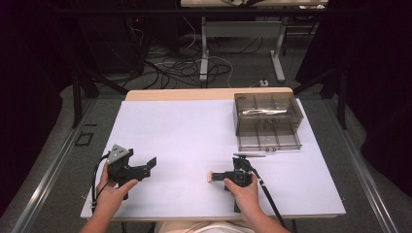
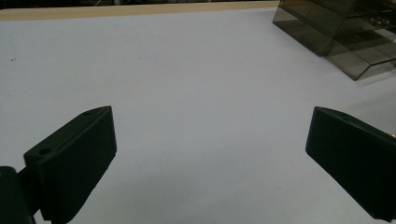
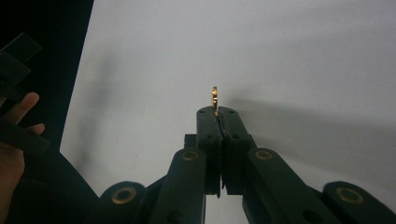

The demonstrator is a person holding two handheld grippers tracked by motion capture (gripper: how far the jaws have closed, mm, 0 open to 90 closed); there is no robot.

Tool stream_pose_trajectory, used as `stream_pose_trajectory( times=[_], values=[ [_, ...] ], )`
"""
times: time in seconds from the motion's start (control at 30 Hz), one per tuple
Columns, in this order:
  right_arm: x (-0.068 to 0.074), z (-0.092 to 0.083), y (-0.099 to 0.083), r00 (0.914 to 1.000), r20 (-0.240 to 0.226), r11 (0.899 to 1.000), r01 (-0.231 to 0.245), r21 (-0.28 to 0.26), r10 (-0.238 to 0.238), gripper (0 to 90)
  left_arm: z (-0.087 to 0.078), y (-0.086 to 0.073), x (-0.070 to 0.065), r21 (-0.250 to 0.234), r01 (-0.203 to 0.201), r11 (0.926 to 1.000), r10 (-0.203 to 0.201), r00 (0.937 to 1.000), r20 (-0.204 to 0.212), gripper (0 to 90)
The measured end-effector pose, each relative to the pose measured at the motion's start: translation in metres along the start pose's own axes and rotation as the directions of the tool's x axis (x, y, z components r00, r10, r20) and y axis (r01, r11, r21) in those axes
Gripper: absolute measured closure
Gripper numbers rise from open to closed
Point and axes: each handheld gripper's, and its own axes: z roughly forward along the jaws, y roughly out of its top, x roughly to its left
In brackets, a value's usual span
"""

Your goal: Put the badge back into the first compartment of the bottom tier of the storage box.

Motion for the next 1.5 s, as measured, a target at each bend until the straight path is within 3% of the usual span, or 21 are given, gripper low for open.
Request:
stream_pose_trajectory(
  times=[0.17, 0.33, 0.47, 0.53, 0.7, 1.03, 1.07, 1.1, 1.5],
  values=[
    [-0.001, -0.002, 0.001, 0.9998, -0.007, 1.0, 0.021, -0.006, -0.021, 88.5, 0.0, 0.0, 0.0, 0.001, 0.0, 1.0, 0.0, 1.0, 0.0, 1.9],
    [0.001, -0.005, 0.005, 1.0, -0.008, 1.0, 0.003, -0.022, -0.003, 88.5, 0.0, 0.0, 0.0, 0.001, -0.002, 1.0, 0.002, 1.0, -0.003, 1.9],
    [0.0, -0.008, 0.007, 0.9998, -0.004, 1.0, 0.017, -0.02, -0.017, 88.5, 0.0, 0.0, 0.0, 0.004, -0.004, 1.0, 0.004, 1.0, -0.003, 1.9],
    [0.001, -0.01, 0.009, 0.9999, -0.016, 0.999, -0.002, -0.035, 0.001, 88.5, 0.0, 0.0, 0.0, 0.003, -0.004, 1.0, 0.004, 1.0, -0.004, 1.9],
    [0.0, -0.013, 0.012, 0.9998, -0.014, 0.999, 0.014, -0.043, -0.015, 88.5, 0.0, 0.0, 0.0, 0.004, 0.001, 1.0, -0.001, 1.0, -0.001, 1.9],
    [0.0, -0.022, 0.02, 0.9999, -0.012, 0.997, -0.005, -0.074, 0.004, 88.5, 0.001, -0.001, 0.001, 0.007, 0.004, 1.0, -0.004, 1.0, -0.002, 2.0],
    [0.001, -0.023, 0.021, 0.9997, -0.014, 0.996, -0.023, -0.083, 0.022, 88.5, 0.001, -0.001, 0.001, 0.007, 0.004, 1.0, -0.004, 1.0, -0.002, 2.0],
    [-0.001, -0.024, 0.022, 0.9999, -0.017, 0.997, -0.001, -0.08, 0.0, 88.6, 0.001, -0.001, 0.001, 0.007, 0.004, 1.0, -0.004, 1.0, -0.002, 2.0],
    [-0.002, -0.039, 0.035, 0.9993, -0.02, 0.993, -0.033, -0.112, 0.031, 88.5, 0.001, -0.001, 0.001, 0.007, 0.004, 1.0, -0.004, 1.0, -0.001, 2.0]
  ],
)
